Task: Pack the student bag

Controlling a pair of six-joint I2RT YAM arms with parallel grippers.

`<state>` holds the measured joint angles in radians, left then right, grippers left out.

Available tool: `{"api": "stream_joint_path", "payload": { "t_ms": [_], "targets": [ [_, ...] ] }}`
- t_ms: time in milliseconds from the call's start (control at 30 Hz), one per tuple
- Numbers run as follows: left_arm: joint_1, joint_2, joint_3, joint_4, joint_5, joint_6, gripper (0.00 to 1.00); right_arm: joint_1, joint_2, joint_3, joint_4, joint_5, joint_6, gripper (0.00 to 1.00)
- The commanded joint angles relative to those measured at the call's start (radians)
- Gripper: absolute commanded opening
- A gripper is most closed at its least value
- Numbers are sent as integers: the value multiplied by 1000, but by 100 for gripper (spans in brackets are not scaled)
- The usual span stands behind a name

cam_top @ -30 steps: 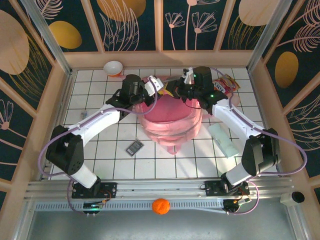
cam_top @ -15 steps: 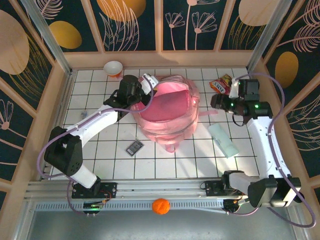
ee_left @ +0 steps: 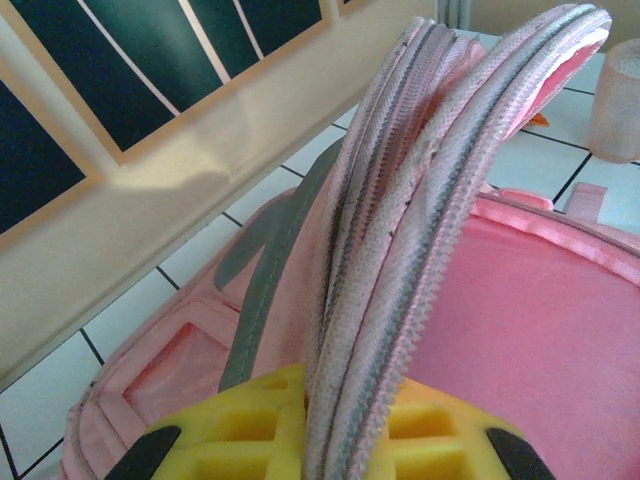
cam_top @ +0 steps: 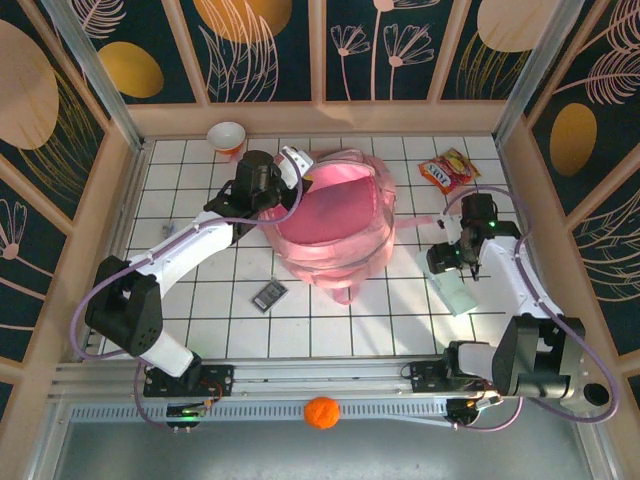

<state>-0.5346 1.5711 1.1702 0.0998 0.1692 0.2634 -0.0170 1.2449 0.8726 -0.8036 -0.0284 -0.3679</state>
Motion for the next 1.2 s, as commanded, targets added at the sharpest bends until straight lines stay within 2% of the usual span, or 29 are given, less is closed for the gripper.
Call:
{"api": "stream_joint_path", "payload": {
  "t_ms": [0, 200, 667, 833, 967, 1167],
  "targets": [
    [10, -43, 17, 74, 28, -51, 0, 8, 40, -25, 64, 67, -49, 77],
    [10, -42, 19, 70, 35, -58, 0, 19, 143, -31, 120, 56, -37, 82],
    [11, -36, 18, 56, 40, -70, 0, 47, 334, -12, 140, 50, -42, 81],
    [10, -37, 17, 52, 35, -70, 0, 47, 380, 8, 145, 19, -34, 70],
    [11, -46, 14, 56, 32, -79, 0, 49, 360, 48, 124, 0, -10, 54],
    [11, -65, 13, 63, 25, -132, 0, 60, 207, 128, 70, -93, 65, 48]
  ]
}}
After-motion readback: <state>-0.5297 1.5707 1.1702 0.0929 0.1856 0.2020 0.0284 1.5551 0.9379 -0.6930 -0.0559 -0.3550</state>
